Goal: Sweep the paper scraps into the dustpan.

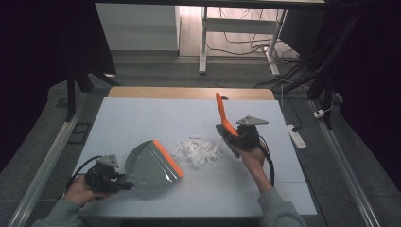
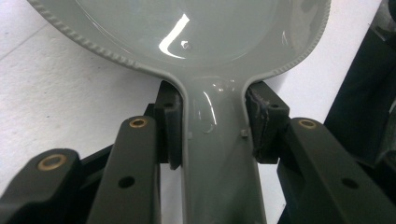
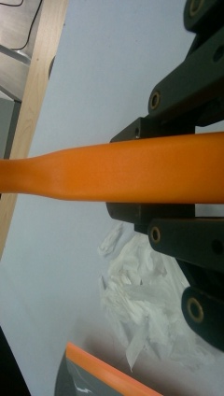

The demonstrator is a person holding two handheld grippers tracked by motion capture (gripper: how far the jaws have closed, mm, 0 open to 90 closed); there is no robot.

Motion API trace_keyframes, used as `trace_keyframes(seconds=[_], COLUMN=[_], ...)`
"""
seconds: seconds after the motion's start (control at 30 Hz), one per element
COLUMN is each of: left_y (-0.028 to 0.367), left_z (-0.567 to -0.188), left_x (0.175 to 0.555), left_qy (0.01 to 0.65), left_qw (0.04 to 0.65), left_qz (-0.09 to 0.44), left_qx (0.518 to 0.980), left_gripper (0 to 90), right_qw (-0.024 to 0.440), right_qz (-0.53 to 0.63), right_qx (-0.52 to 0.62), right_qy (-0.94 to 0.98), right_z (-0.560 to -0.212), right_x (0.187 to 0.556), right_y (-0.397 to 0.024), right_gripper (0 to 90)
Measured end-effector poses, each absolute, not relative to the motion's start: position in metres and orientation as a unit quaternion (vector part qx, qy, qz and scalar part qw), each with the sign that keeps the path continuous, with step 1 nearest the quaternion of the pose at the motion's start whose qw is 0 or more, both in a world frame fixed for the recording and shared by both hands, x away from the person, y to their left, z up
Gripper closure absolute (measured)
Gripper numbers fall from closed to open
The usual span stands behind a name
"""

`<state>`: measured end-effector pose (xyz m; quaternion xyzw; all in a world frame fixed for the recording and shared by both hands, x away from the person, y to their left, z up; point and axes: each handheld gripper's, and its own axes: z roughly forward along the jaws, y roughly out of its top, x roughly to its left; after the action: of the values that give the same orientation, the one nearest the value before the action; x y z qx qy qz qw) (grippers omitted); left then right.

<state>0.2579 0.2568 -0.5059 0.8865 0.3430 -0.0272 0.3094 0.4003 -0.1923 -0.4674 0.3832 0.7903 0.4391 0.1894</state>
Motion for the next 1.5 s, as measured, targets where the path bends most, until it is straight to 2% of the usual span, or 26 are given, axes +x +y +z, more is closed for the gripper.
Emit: trace_keyframes(seconds=[1.5], left_y=[0.244], left_z=[-0.518], left_x=[0.266], left_qy=[0.351], left_qw=[0.303], left_qz=[-0.055], left_qx=[0.885], left_gripper=[61.4], right_qw=[0.175], right_qz=[0.415], right_qx=[0.391], right_qy=[0.802], right_z=[-0.488], right_x=[0.419], right_y=[-0.165], right_gripper=[70.5])
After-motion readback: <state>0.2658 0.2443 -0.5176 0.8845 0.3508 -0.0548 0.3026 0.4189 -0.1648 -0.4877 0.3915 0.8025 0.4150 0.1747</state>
